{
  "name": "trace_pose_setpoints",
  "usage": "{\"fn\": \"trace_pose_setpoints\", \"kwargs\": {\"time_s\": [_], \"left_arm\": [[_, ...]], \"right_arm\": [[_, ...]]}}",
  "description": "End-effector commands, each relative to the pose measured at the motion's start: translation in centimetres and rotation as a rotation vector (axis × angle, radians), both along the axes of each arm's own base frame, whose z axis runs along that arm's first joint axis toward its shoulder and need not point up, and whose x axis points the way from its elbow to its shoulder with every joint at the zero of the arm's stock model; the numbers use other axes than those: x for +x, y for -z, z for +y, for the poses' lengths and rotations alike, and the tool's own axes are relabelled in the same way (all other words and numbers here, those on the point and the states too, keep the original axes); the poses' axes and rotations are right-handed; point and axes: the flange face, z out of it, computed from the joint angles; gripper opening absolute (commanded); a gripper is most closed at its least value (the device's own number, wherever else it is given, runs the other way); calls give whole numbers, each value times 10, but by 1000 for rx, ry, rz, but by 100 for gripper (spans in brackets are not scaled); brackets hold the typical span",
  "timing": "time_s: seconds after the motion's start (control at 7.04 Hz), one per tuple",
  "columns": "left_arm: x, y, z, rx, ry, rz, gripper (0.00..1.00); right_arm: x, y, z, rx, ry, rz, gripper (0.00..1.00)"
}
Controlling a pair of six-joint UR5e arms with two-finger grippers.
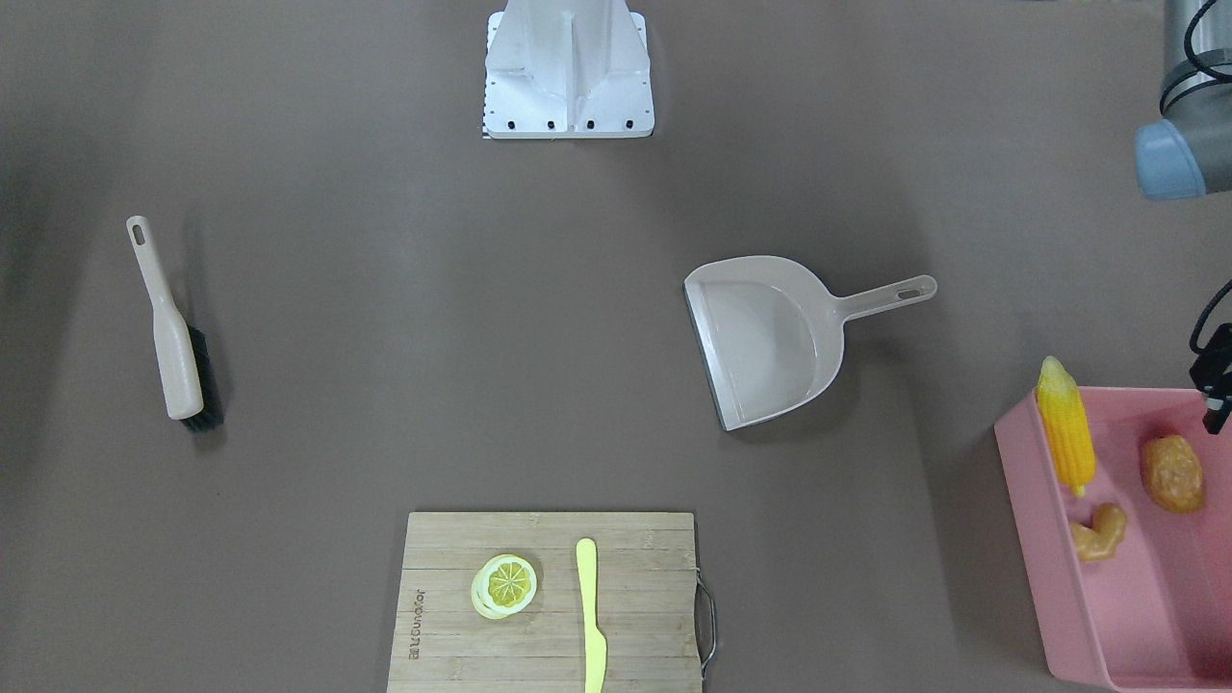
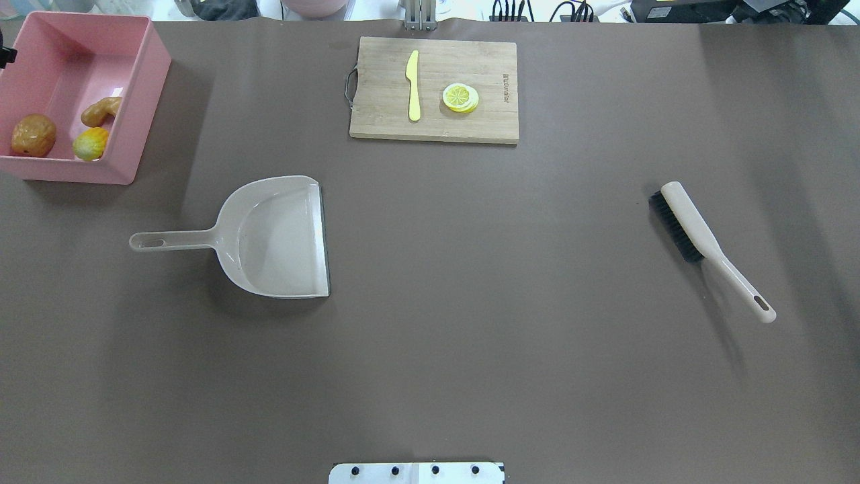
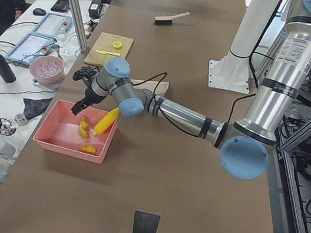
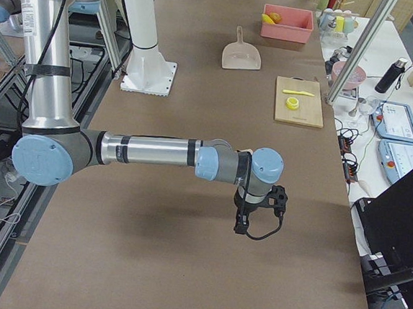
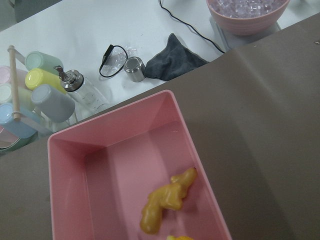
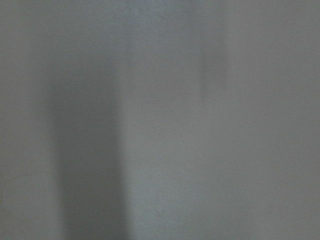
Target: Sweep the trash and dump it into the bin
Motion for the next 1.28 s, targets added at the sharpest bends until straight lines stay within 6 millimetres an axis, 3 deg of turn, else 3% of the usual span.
{"fn": "trace_pose_setpoints", "kwargs": {"time_s": [0.0, 0.28, 0.57, 0.71, 0.85, 1.14], "left_arm": [[-38, -39, 9, -56, 88, 19, 98], [-46, -83, 27, -223, 247, 121, 98], [-41, -96, 27, -256, 221, 157, 98], [-45, -91, 24, -321, 172, 203, 98], [-65, -69, 12, -396, 139, 282, 98], [-65, -69, 15, -433, 100, 330, 98]], "right_arm": [[11, -4, 4, -3, -22, -6, 100], [15, -3, 6, 1, -29, -5, 100], [16, -6, 9, -1, -27, -3, 100], [16, -10, 14, -11, -28, 0, 100], [16, -16, 18, -21, -27, 5, 100], [17, -33, 23, 5, -34, 29, 100]]}}
